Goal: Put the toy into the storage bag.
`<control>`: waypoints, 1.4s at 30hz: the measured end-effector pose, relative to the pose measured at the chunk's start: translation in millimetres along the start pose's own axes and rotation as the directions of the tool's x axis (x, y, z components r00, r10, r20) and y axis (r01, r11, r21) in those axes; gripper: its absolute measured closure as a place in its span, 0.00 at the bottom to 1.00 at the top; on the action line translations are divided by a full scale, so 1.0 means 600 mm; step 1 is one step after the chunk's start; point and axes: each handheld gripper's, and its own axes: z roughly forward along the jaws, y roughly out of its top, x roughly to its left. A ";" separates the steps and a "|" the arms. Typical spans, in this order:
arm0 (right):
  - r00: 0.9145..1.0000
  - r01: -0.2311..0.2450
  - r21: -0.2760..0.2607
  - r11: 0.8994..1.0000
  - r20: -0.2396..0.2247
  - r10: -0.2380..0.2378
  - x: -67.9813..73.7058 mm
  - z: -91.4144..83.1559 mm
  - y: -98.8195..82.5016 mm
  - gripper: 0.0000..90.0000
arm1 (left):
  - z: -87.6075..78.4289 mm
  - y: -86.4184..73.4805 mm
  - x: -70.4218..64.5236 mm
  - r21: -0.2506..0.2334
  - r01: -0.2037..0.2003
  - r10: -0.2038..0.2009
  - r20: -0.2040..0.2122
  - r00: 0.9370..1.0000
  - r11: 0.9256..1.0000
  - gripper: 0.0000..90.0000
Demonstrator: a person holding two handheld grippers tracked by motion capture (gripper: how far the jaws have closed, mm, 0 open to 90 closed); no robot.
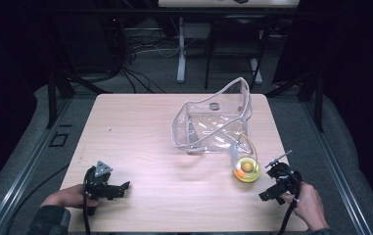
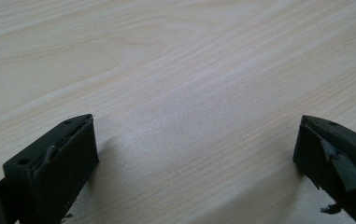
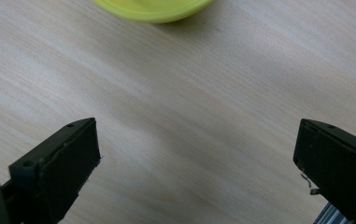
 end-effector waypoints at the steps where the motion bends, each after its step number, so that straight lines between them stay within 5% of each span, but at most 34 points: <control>1: 1.000 0.006 0.009 1.000 0.005 -0.006 0.000 -0.001 0.000 0.01 | 0.000 0.000 0.000 0.000 0.000 0.000 0.000 1.000 1.000 0.00; 18: 0.999 0.029 0.047 0.998 0.023 -0.030 0.003 -0.007 0.002 0.00 | 0.000 0.000 0.000 0.000 0.000 0.000 0.000 1.000 1.000 0.00; 21: 1.000 0.014 0.021 1.000 0.016 -0.014 0.007 -0.008 0.001 0.00 | 0.000 0.000 0.000 0.000 0.001 -0.001 0.000 1.000 1.000 0.00; 26: 0.998 0.050 0.044 0.998 0.046 -0.052 0.015 -0.031 0.010 0.05 | 0.000 0.000 0.000 -0.001 0.001 -0.001 0.000 1.000 1.000 0.00; 38: 0.994 0.102 -0.047 0.994 0.040 -0.100 0.039 -0.084 0.048 0.00 | 0.000 0.000 0.000 -0.001 0.000 0.000 0.001 1.000 1.000 0.00; 42: 0.994 0.097 -0.121 0.988 0.053 -0.091 0.044 -0.109 0.064 0.00 | 0.000 0.000 -0.001 -0.001 -0.005 0.005 0.006 1.000 1.000 0.00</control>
